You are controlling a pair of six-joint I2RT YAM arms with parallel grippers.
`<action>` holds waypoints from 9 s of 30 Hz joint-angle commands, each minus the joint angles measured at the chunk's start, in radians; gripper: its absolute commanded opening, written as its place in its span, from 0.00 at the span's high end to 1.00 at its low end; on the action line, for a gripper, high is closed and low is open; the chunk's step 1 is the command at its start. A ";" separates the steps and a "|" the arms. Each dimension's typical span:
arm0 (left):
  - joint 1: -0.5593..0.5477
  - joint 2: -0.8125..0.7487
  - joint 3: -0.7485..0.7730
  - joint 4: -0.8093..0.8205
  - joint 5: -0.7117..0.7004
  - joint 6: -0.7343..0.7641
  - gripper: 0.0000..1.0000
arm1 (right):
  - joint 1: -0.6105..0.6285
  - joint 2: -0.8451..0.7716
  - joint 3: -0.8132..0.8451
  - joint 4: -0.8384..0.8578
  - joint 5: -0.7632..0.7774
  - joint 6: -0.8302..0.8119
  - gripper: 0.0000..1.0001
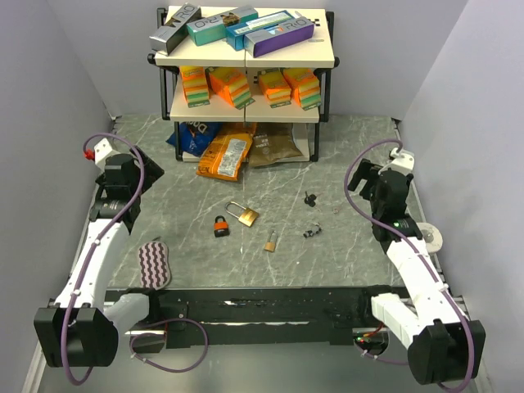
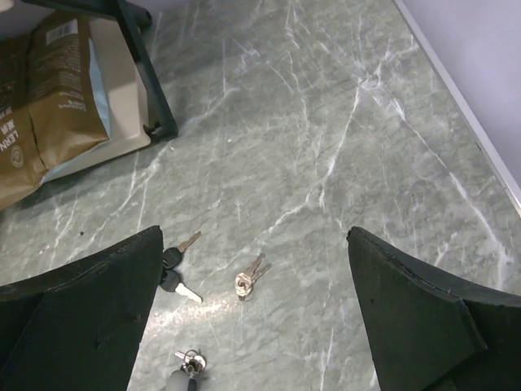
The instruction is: Unlock with the key
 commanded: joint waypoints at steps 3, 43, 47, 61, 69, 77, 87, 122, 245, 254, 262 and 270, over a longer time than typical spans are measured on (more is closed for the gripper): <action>0.001 -0.006 0.073 -0.012 0.014 -0.033 0.04 | -0.003 0.037 0.059 -0.059 -0.005 0.026 0.00; -0.143 0.060 0.111 -0.094 0.080 -0.007 0.04 | 0.135 0.352 -0.179 -0.059 -0.467 0.544 0.13; -0.163 0.057 0.108 -0.094 0.078 0.005 0.04 | 0.188 0.427 -0.132 -0.093 -0.418 0.548 0.14; -0.174 0.003 0.113 -0.121 0.023 0.043 0.04 | 0.259 0.596 0.019 -0.269 -0.262 0.541 0.39; -0.174 -0.012 0.123 -0.123 0.034 0.065 0.04 | 0.261 0.639 0.065 -0.284 -0.252 0.489 0.59; -0.174 0.027 0.208 -0.117 0.182 0.080 0.04 | 0.261 0.561 0.106 -0.197 -0.399 0.324 0.86; -0.174 0.123 0.372 -0.215 0.369 -0.222 0.01 | 0.261 0.522 0.321 -0.318 -0.623 0.095 1.00; -0.399 0.387 0.097 0.569 0.896 -0.831 0.05 | 0.394 0.593 0.769 -0.490 -1.231 -0.040 1.00; -0.459 0.336 0.113 0.481 0.943 -0.960 0.01 | 0.455 0.522 0.787 -0.447 -1.019 -0.069 1.00; -0.457 0.287 0.015 0.848 0.902 -0.873 0.04 | 0.402 0.490 0.724 -0.297 -1.122 0.126 1.00; -0.457 0.308 -0.036 1.202 0.977 -0.900 0.04 | 0.353 0.475 0.637 -0.098 -1.231 0.262 1.00; -0.457 0.324 -0.001 1.103 1.023 -0.817 0.04 | 0.325 0.444 0.609 0.016 -1.318 0.337 1.00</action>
